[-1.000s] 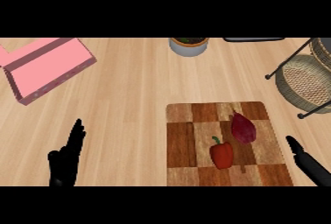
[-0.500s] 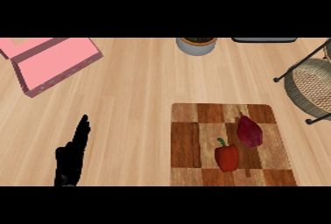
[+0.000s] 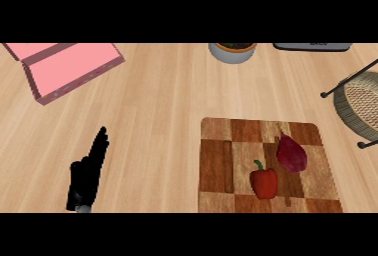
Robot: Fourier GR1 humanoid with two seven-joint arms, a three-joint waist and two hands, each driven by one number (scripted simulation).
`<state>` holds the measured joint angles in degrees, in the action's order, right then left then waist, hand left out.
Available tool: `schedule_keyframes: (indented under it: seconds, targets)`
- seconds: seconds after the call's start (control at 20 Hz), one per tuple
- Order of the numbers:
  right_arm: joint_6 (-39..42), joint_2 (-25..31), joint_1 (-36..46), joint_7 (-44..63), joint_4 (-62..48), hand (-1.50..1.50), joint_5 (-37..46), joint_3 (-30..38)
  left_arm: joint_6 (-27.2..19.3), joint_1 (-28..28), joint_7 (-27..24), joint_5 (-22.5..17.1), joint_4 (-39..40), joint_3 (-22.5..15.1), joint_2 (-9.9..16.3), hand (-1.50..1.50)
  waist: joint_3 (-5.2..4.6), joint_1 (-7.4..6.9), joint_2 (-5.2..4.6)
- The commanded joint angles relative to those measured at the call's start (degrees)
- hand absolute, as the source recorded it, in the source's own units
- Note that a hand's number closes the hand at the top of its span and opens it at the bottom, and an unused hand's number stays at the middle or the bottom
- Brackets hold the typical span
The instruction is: Pick the bell pepper from the cutting board and place it in the tiered basket
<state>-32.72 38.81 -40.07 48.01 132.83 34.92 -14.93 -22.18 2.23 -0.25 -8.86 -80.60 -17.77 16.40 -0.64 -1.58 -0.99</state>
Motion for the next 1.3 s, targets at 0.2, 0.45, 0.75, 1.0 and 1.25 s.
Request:
schedule_keyframes:
  seconds: [0.2,0.45,0.75,1.0,1.25]
  targets:
    - [12.5,-4.1,13.6,22.1,-0.1,-1.50,17.7,-6.8,-1.7,-0.1,-0.1,2.2,1.0,-2.4,-3.1,0.00,0.24,-1.24,0.22]
    - [23.6,-9.1,20.6,29.6,-5.4,-1.50,21.5,-11.1,1.1,-1.1,1.1,0.9,1.0,-1.2,-1.1,0.00,0.26,-2.02,0.03]
    - [33.8,-17.6,26.0,35.5,-6.9,-1.50,26.8,-16.4,1.1,-3.8,0.5,0.1,4.7,1.7,-1.3,0.00,0.30,-0.12,0.42]
    - [35.7,-29.5,34.7,35.4,-17.9,-1.50,30.6,-17.5,-0.3,0.1,1.5,1.3,0.9,0.4,-1.3,0.00,0.52,-0.38,0.78]
    - [41.2,-36.6,37.7,35.4,-23.7,-1.50,32.3,-15.1,1.2,-2.1,1.9,0.7,1.6,1.1,-1.3,0.00,0.52,0.33,0.67]
